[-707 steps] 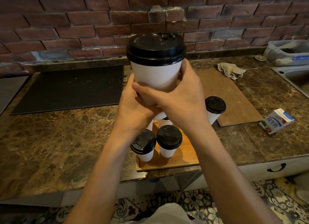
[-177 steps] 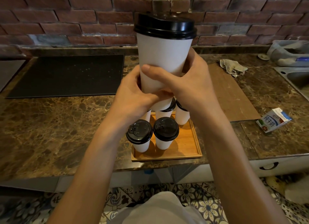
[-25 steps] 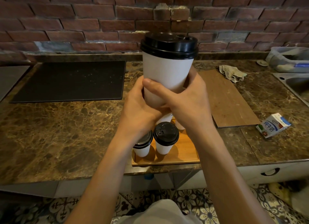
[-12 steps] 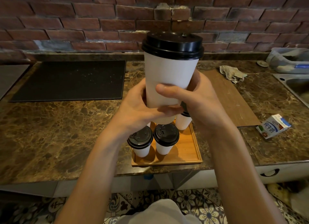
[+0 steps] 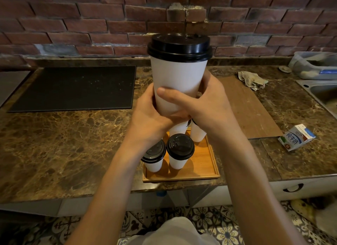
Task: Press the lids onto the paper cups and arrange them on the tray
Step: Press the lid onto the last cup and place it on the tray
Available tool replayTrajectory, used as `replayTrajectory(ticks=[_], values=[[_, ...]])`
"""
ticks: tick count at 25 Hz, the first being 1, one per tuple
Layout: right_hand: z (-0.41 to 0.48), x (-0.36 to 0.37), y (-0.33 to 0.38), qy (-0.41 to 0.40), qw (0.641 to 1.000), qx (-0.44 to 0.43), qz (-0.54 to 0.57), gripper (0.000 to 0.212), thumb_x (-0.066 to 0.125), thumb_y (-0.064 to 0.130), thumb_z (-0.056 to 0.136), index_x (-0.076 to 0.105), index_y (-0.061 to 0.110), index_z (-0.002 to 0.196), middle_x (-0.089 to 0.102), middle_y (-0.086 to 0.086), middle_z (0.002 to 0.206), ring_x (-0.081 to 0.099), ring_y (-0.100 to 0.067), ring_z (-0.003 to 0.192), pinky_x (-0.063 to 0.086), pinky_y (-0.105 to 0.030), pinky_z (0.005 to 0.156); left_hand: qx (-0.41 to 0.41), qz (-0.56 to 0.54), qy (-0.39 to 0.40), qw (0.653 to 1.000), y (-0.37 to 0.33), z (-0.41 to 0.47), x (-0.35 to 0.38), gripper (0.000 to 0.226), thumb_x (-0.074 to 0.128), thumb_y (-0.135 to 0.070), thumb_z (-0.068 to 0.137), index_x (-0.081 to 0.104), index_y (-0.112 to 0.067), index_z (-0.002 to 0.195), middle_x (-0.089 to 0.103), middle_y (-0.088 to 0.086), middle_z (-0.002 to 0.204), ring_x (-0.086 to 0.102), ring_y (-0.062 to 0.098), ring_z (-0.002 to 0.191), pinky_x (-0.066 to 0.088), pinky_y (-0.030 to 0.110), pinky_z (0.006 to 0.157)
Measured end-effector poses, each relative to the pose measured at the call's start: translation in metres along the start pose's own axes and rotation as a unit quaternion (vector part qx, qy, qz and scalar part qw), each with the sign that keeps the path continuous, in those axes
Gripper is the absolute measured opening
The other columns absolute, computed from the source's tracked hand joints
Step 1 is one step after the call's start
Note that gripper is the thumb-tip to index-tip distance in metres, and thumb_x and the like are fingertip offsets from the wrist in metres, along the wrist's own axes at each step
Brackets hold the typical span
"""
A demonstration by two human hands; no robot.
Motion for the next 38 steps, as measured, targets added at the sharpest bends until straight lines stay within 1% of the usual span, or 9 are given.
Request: replayTrajectory(ticks=[5, 8, 13, 15, 18, 22, 27, 35, 38], values=[[-0.002, 0.005, -0.004, -0.065, 0.998, -0.015, -0.005, 0.078, 0.088, 0.029, 0.066, 0.047, 0.019, 0.132, 0.061, 0.004, 0.116, 0.062, -0.009, 0.106, 0.059, -0.035, 0.084, 0.008, 0.025, -0.03, 0.999, 0.002, 0.0, 0.001, 0.072, 0.082, -0.028, 0.058, 0.048, -0.026, 0.122, 0.061, -0.02, 0.106, 0.059, -0.014, 0.098, 0.048, 0.004, 0.076], [-0.003, 0.005, -0.008, -0.083, 0.996, -0.011, 0.001, 0.078, 0.088, 0.031, 0.065, 0.047, 0.019, 0.131, 0.061, 0.004, 0.114, 0.062, -0.01, 0.104, 0.06, -0.036, 0.082, 0.009, 0.029, -0.021, 0.999, 0.004, 0.001, 0.003, 0.071, 0.082, -0.021, 0.062, 0.047, -0.024, 0.123, 0.059, -0.021, 0.106, 0.057, -0.017, 0.096, 0.047, 0.003, 0.075], [-0.002, 0.001, -0.002, -0.054, 0.998, -0.027, -0.024, 0.078, 0.089, 0.033, 0.064, 0.05, 0.02, 0.13, 0.062, 0.006, 0.116, 0.062, -0.007, 0.106, 0.059, -0.033, 0.083, 0.008, 0.012, 0.015, 1.0, 0.007, 0.003, 0.004, 0.076, 0.084, -0.024, 0.061, 0.049, -0.016, 0.128, 0.063, -0.012, 0.113, 0.06, -0.009, 0.104, 0.048, 0.005, 0.078], [-0.001, 0.0, 0.001, -0.031, 0.998, -0.035, -0.039, 0.079, 0.09, 0.033, 0.063, 0.05, 0.022, 0.13, 0.062, 0.009, 0.117, 0.06, -0.003, 0.107, 0.058, -0.03, 0.086, 0.007, 0.002, 0.033, 0.999, 0.006, 0.004, 0.004, 0.077, 0.084, -0.026, 0.059, 0.05, -0.02, 0.128, 0.064, -0.013, 0.112, 0.06, -0.007, 0.106, 0.048, 0.006, 0.08], [0.0, -0.003, 0.003, 0.0, 0.999, -0.029, -0.021, 0.077, 0.09, 0.028, 0.062, 0.052, 0.022, 0.129, 0.063, 0.009, 0.117, 0.061, -0.002, 0.107, 0.058, -0.029, 0.087, -0.01, -0.008, 0.054, 0.998, 0.007, 0.005, 0.003, 0.07, 0.085, -0.025, 0.057, 0.05, -0.038, 0.117, 0.065, -0.021, 0.109, 0.06, -0.004, 0.107, 0.05, 0.01, 0.082], [-0.001, -0.006, -0.001, 0.042, 0.999, -0.011, 0.031, 0.073, 0.088, 0.021, 0.064, 0.054, 0.018, 0.128, 0.066, 0.001, 0.117, 0.064, -0.011, 0.107, 0.059, -0.033, 0.085, 0.0, 0.036, 0.067, 0.997, 0.002, 0.002, 0.0, 0.066, 0.086, -0.013, 0.063, 0.05, -0.043, 0.108, 0.063, -0.036, 0.098, 0.058, -0.016, 0.098, 0.045, 0.0, 0.07], [-0.002, -0.002, -0.01, 0.098, 0.992, 0.013, 0.077, 0.061, 0.08, 0.017, 0.067, 0.057, 0.015, 0.124, 0.068, -0.002, 0.111, 0.068, -0.015, 0.103, 0.058, -0.027, 0.078, -0.025, -0.01, 0.114, 0.993, 0.003, -0.004, 0.004, 0.056, 0.083, -0.017, 0.064, 0.056, -0.036, 0.109, 0.068, -0.018, 0.101, 0.065, -0.001, 0.096, 0.051, 0.009, 0.068], [-0.002, 0.0, -0.01, 0.076, 0.997, 0.01, 0.025, 0.065, 0.081, 0.03, 0.068, 0.055, 0.019, 0.126, 0.067, 0.002, 0.112, 0.067, -0.01, 0.102, 0.06, -0.029, 0.08, -0.017, -0.009, 0.084, 0.996, 0.0, -0.006, 0.003, 0.053, 0.082, -0.01, 0.065, 0.055, -0.035, 0.103, 0.067, -0.031, 0.093, 0.063, -0.01, 0.092, 0.049, 0.003, 0.065], [-0.002, 0.001, -0.007, 0.039, 0.999, 0.001, 0.007, 0.068, 0.086, 0.031, 0.069, 0.053, 0.022, 0.127, 0.065, 0.007, 0.113, 0.065, -0.005, 0.101, 0.06, -0.025, 0.079, -0.019, -0.004, 0.054, 0.998, 0.002, -0.005, 0.0, 0.059, 0.084, -0.007, 0.063, 0.055, -0.034, 0.107, 0.069, -0.026, 0.096, 0.064, -0.007, 0.095, 0.05, 0.006, 0.069]])
Point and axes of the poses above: each hand's wrist, its own z-axis towards the middle knuckle, its own x-axis out of the palm, y = z × x, the point moved 7 cm from there along z, towards the middle knuckle
